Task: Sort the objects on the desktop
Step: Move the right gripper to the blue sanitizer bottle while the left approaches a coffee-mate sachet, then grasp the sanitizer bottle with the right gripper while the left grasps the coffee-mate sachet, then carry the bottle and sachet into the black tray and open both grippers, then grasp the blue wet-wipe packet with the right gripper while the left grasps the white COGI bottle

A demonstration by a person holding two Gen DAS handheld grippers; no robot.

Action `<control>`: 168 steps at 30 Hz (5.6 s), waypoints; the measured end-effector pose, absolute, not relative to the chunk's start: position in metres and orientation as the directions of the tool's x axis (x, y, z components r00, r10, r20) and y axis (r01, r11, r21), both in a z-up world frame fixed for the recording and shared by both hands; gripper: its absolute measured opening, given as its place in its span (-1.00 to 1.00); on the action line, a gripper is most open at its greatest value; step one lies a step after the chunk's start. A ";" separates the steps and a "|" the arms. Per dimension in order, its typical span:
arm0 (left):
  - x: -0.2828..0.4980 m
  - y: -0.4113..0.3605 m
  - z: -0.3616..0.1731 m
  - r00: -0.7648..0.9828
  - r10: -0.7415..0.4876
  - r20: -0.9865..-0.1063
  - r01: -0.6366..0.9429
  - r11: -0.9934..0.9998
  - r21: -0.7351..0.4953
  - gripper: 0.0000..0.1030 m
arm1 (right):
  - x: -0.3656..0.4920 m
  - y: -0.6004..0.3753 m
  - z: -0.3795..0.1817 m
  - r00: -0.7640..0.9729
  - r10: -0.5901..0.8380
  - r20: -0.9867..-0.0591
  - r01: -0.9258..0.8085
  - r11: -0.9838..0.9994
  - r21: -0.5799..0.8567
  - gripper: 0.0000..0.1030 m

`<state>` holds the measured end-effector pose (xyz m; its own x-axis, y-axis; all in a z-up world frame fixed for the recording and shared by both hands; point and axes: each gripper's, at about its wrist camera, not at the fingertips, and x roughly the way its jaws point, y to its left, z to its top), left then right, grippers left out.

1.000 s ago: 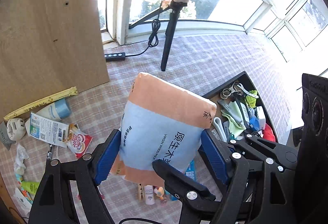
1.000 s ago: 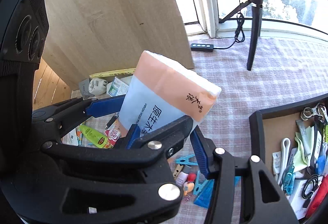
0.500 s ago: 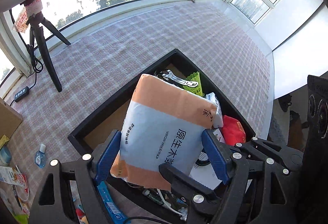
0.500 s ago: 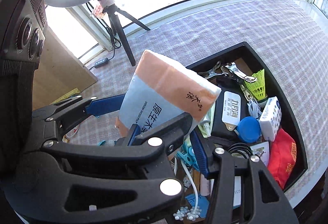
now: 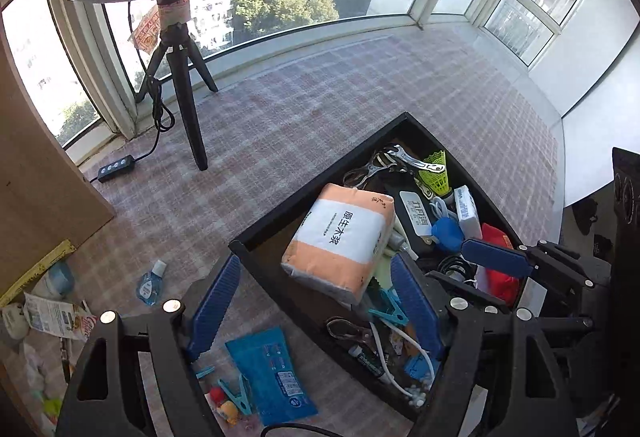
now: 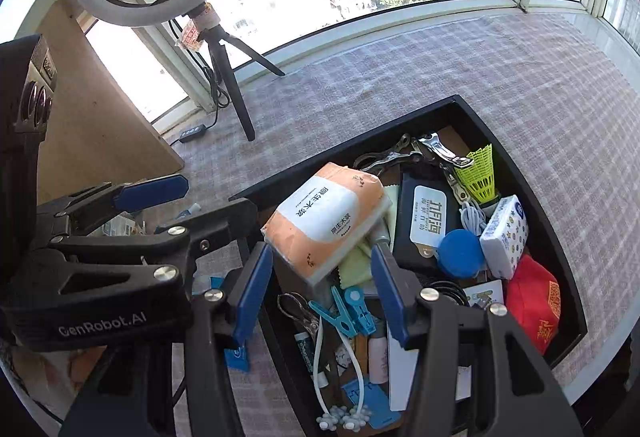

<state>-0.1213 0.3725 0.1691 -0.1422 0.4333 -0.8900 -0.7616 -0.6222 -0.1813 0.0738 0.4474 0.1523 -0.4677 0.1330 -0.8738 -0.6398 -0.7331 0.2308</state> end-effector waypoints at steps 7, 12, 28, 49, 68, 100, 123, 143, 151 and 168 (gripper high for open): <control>-0.156 0.260 0.159 -0.234 0.361 -0.902 -0.623 -0.768 -0.146 0.45 | 0.048 0.415 0.152 -0.500 0.085 -0.862 -0.553 -0.797 0.242 -0.01; -0.159 0.188 0.140 -0.258 0.299 -0.919 -0.524 -0.842 -0.127 0.36 | 0.022 0.390 0.136 -0.482 0.019 -0.876 -0.485 -0.839 0.248 -0.01; -0.158 0.082 0.054 -0.184 0.224 -0.957 -0.295 -0.942 -0.163 0.29 | -0.044 0.319 0.060 -0.356 -0.178 -0.917 -0.350 -0.885 0.308 -0.18; -0.167 0.115 0.015 -0.136 0.186 -0.973 -0.414 -0.903 -0.115 0.17 | -0.183 0.363 0.007 -0.247 -0.171 -0.954 -0.595 -0.750 0.289 -0.17; -0.149 0.129 0.019 -0.154 0.202 -0.967 -0.477 -0.873 -0.106 -0.56 | -0.197 0.312 0.005 -0.177 -0.095 -0.980 -0.456 -0.874 0.167 -0.34; -0.132 0.174 0.089 -0.182 0.380 -0.907 -0.528 -0.816 -0.236 -0.73 | -0.084 0.354 0.081 -0.316 -0.170 -0.933 -0.410 -0.863 0.296 -0.53; 0.034 0.416 0.111 0.080 0.512 -0.855 -0.825 -0.447 -0.346 -0.70 | 0.171 0.511 0.101 -0.346 0.085 -0.934 -0.751 -0.621 0.222 -0.53; -0.017 0.319 0.108 -0.092 0.456 -0.885 -0.731 -0.634 -0.250 -0.04 | 0.131 0.467 0.125 -0.430 0.061 -0.901 -0.640 -0.724 0.256 0.06; -0.062 0.231 0.082 -0.144 0.385 -0.911 -0.617 -0.755 -0.222 -0.32 | 0.081 0.406 0.121 -0.446 -0.068 -0.892 -0.489 -0.817 0.307 -0.06; -0.062 0.212 0.031 -0.072 0.347 -0.935 -0.670 -0.711 -0.212 -0.74 | 0.019 0.335 0.042 -0.278 -0.221 -0.935 -0.449 -0.830 0.329 -0.25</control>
